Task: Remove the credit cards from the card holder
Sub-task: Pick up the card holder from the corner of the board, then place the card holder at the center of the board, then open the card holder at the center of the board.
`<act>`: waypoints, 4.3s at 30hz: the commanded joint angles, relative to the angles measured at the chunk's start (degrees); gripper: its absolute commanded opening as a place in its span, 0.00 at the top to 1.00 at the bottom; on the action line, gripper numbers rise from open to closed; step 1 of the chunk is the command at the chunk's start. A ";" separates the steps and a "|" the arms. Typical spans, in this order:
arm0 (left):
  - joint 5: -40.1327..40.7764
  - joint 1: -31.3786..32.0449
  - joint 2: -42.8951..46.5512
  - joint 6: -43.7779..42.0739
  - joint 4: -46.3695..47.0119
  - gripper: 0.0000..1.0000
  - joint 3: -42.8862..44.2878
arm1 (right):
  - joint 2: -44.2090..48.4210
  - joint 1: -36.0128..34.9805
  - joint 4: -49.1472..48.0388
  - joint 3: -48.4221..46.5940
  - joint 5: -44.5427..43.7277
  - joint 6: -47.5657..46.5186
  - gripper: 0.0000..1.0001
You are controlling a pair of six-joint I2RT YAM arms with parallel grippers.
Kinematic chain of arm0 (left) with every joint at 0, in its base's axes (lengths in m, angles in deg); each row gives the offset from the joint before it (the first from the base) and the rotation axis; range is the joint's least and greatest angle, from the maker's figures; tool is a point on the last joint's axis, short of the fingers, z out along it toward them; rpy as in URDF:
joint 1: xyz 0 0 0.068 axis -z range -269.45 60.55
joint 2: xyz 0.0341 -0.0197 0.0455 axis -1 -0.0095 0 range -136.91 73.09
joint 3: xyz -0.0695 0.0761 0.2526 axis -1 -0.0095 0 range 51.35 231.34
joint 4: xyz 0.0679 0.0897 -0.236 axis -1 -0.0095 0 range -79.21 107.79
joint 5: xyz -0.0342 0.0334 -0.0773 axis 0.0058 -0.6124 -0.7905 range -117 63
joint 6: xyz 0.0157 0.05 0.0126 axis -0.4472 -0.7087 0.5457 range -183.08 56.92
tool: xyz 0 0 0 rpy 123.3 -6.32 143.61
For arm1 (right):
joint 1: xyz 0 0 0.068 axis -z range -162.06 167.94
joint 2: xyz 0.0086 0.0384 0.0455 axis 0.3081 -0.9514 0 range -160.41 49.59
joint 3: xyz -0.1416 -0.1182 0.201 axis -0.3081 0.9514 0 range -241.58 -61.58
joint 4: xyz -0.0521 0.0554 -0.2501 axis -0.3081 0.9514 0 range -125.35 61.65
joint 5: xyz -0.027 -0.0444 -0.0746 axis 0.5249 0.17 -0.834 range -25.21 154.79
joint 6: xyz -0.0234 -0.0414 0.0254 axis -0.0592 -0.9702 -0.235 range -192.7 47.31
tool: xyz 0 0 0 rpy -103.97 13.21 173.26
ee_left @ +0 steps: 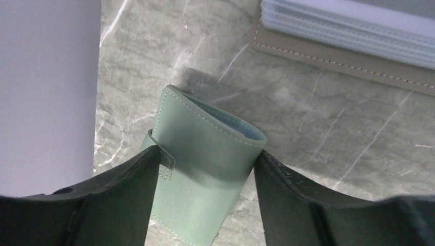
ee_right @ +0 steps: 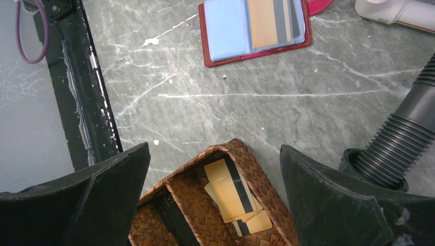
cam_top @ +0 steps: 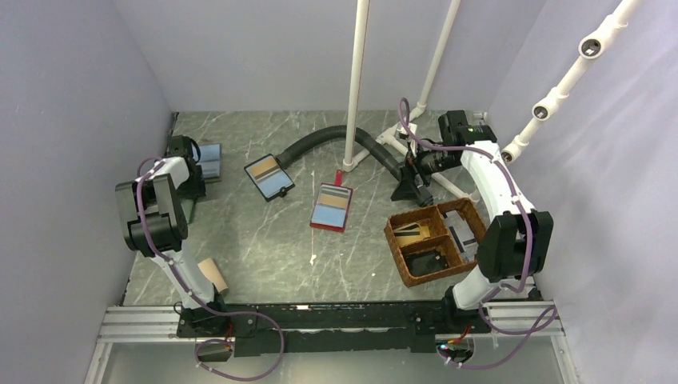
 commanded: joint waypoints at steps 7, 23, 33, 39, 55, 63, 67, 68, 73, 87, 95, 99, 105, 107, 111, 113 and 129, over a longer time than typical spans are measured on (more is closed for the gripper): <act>-7.82 0.23 1.29 1.46 -2.22 0.70 -0.51 | -1.02 -0.24 -0.02 -4.21 4.94 -0.49 0.00; -31.22 32.10 26.61 11.47 -11.53 1.00 -3.96 | 4.41 -0.54 1.06 3.34 8.63 -5.25 0.00; -58.44 43.12 28.36 39.09 15.13 1.00 -14.26 | 8.99 -1.00 -4.37 11.21 11.36 -2.84 0.00; -66.30 44.59 21.43 47.50 29.48 1.00 -22.14 | 10.35 -1.24 -6.30 14.78 12.16 -1.78 0.00; -60.70 45.46 14.63 37.28 19.82 0.88 -24.79 | 14.70 -1.75 -9.15 19.87 12.36 0.63 0.00; -53.65 45.46 19.43 37.97 13.26 0.59 -25.97 | 15.71 -6.18 -7.33 21.61 7.70 -2.05 0.00; -48.45 45.35 25.59 41.00 9.77 0.37 -27.76 | 15.47 -12.34 -7.34 21.44 3.94 -3.33 0.00; -47.85 45.30 27.14 42.29 9.75 0.34 -28.89 | 15.24 -14.16 -7.56 21.25 2.54 -3.39 0.00; -47.66 45.28 33.30 49.85 11.20 0.31 -35.11 | 14.42 -23.24 -15.50 22.08 -3.74 3.23 0.00; -47.36 45.48 41.04 64.03 17.91 0.31 -46.77 | 8.47 -39.51 -33.83 27.98 -8.81 17.60 0.11; -47.02 46.65 34.61 64.12 20.40 0.39 -46.14 | 6.27 -40.57 -36.06 28.04 -9.03 19.52 0.14; -47.08 47.83 32.34 64.52 23.17 0.41 -46.10 | 5.54 -40.64 -38.18 28.70 -10.96 21.29 0.17; -46.51 48.42 29.15 64.81 23.31 0.59 -45.49 | 3.94 -42.73 -44.19 31.27 -17.35 23.19 0.21; -46.55 48.53 28.41 65.06 24.06 0.71 -45.35 | 3.35 -44.65 -44.87 30.92 -20.05 22.27 0.23; -46.75 48.68 27.85 65.10 24.89 0.93 -45.34 | 2.01 -46.38 -47.37 30.55 -24.21 21.14 0.23; -46.71 48.71 27.95 65.14 25.02 0.99 -45.56 | 0.75 -46.55 -47.43 29.74 -25.03 20.77 0.23; -47.94 48.88 27.48 64.95 27.07 1.00 -46.46 | -2.55 -49.92 -45.45 24.31 -28.79 20.23 0.37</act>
